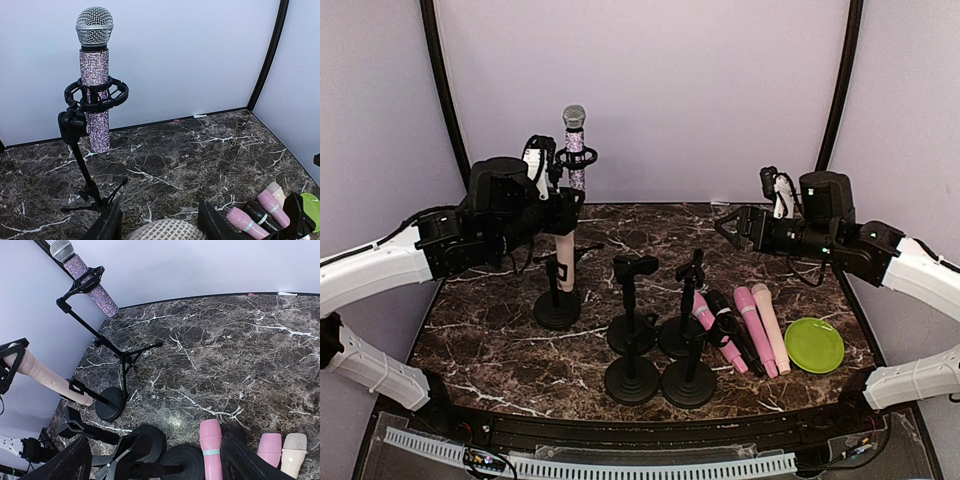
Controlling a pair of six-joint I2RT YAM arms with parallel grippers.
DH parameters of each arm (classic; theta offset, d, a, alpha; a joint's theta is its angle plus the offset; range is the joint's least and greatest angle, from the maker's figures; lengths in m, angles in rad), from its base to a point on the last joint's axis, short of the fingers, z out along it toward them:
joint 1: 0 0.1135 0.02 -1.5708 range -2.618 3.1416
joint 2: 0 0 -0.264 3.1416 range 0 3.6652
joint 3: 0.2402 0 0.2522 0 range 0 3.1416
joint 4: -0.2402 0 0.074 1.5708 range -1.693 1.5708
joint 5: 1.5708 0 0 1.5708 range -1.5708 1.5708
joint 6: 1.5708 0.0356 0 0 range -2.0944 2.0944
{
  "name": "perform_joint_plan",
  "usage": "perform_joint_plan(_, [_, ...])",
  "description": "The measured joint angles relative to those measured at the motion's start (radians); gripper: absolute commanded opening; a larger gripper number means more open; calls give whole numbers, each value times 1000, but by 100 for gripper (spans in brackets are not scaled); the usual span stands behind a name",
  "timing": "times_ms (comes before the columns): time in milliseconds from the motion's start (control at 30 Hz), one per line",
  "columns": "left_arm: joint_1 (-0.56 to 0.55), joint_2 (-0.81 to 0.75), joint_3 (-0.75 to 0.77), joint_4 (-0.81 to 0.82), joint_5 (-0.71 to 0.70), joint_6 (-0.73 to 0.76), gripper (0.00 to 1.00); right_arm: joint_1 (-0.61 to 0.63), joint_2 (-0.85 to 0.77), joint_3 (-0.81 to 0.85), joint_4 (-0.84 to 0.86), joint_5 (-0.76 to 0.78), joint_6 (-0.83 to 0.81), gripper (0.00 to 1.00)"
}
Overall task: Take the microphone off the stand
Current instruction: Place the microphone stand with the microphone at the center of the board, then pick up the microphone stand with the microphone from the center of the board.
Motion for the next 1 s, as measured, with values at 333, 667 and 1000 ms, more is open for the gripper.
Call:
perform_joint_plan(333, [-1,-90,-48,-54,82,-24,80,6,16,12,-9,2,-1,90])
perform_joint_plan(667, [26,-194,-48,-161,222,-23,88,21,44,68,-16,5,-1,90])
perform_joint_plan(1000, [224,-251,-55,-217,463,-11,92,89,99,214,-20,8,-5,91])
